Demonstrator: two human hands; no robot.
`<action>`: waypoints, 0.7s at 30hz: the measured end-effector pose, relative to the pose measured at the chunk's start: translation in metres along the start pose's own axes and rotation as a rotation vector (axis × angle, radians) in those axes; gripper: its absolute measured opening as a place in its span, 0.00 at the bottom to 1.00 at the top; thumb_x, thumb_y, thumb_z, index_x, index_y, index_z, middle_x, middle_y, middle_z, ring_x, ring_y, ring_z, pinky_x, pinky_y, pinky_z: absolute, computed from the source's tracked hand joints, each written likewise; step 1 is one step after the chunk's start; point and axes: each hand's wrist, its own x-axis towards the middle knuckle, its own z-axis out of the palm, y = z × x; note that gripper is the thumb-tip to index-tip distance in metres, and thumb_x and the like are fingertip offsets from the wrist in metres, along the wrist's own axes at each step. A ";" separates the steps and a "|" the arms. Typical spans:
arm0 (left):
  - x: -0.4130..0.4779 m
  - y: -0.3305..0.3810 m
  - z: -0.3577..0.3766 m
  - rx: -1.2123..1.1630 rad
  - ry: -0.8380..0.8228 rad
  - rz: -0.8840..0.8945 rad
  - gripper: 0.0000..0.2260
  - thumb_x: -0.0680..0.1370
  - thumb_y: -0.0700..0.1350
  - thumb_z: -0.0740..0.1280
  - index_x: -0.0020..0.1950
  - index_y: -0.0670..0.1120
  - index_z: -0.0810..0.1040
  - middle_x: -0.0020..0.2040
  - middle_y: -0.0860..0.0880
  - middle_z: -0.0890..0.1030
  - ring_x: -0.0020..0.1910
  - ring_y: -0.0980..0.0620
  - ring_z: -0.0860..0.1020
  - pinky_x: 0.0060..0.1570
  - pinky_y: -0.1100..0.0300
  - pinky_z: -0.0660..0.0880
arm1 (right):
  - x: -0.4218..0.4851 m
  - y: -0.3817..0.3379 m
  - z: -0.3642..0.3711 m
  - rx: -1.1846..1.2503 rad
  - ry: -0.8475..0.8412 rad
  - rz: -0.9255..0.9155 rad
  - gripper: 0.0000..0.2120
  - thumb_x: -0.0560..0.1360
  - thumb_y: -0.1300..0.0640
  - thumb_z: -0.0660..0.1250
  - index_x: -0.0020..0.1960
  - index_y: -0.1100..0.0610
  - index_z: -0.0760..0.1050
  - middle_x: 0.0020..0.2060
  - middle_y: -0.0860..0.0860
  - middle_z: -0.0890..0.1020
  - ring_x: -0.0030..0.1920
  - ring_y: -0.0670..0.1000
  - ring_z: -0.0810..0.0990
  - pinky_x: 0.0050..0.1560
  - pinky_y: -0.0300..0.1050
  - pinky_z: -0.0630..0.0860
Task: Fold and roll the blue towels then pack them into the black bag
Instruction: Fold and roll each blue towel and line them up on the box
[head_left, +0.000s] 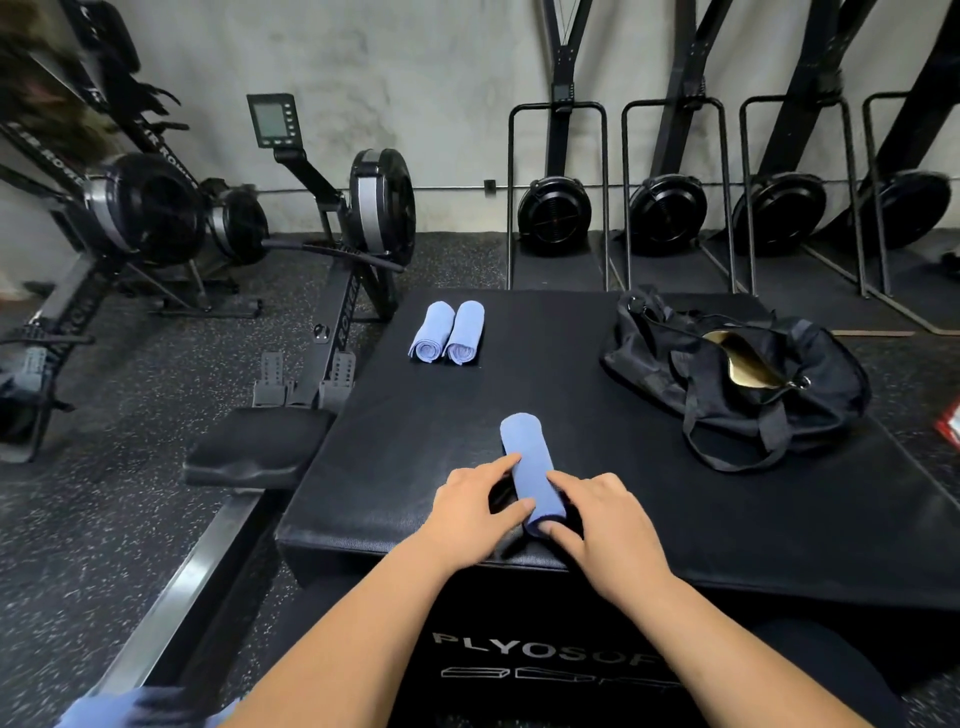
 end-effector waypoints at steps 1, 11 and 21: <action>0.002 0.000 0.000 -0.005 -0.011 0.002 0.32 0.78 0.66 0.66 0.81 0.64 0.63 0.73 0.61 0.75 0.76 0.53 0.66 0.76 0.46 0.65 | 0.003 -0.001 0.002 -0.008 -0.003 -0.007 0.29 0.77 0.33 0.64 0.75 0.41 0.69 0.51 0.40 0.82 0.54 0.50 0.73 0.53 0.49 0.75; 0.028 -0.005 -0.017 0.152 -0.013 0.029 0.26 0.86 0.61 0.59 0.83 0.60 0.60 0.75 0.58 0.74 0.78 0.51 0.61 0.77 0.51 0.58 | 0.048 -0.007 0.024 -0.051 0.057 0.017 0.26 0.79 0.34 0.62 0.74 0.41 0.73 0.48 0.41 0.82 0.50 0.51 0.74 0.47 0.51 0.76; 0.069 -0.052 -0.034 0.266 0.049 0.021 0.29 0.85 0.65 0.56 0.84 0.58 0.59 0.82 0.58 0.64 0.83 0.48 0.57 0.81 0.49 0.56 | 0.109 -0.012 0.035 0.015 0.078 0.103 0.27 0.77 0.33 0.64 0.74 0.39 0.73 0.46 0.41 0.81 0.52 0.51 0.74 0.51 0.52 0.76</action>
